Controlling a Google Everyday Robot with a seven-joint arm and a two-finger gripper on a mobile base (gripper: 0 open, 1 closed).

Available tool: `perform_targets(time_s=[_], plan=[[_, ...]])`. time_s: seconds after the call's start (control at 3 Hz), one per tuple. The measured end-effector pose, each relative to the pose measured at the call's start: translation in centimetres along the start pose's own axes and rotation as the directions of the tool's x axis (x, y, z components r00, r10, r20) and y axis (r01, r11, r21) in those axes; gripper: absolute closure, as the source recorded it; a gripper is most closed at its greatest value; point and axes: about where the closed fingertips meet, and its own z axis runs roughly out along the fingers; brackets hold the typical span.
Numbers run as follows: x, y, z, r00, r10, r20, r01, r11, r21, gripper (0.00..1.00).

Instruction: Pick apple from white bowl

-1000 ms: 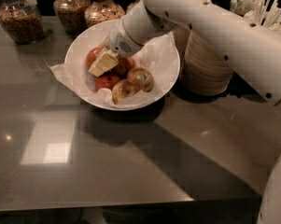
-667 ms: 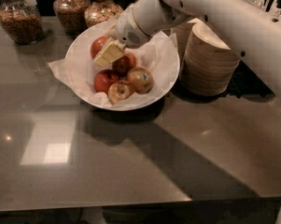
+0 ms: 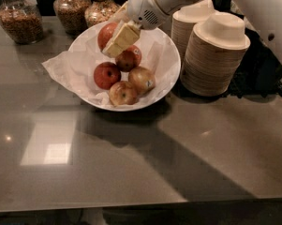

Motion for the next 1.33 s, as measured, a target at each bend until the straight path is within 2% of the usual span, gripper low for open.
perform_targets(time_s=[0.33, 0.67, 1.0, 1.33], plan=[[0.3, 1.0, 0.0, 1.0, -0.002, -0.017, 0.002, 0.9992, -0.039, 1.0], [0.3, 1.2, 0.1, 1.0, -0.006, -0.019, 0.006, 0.999, -0.045, 1.0], [0.9, 3.4, -1.0, 0.999, 0.009, -0.03, -0.01, 0.9996, -0.027, 1.0], [0.6, 8.1, -4.7, 0.999, 0.029, -0.037, -0.027, 0.9979, 0.059, 1.0]])
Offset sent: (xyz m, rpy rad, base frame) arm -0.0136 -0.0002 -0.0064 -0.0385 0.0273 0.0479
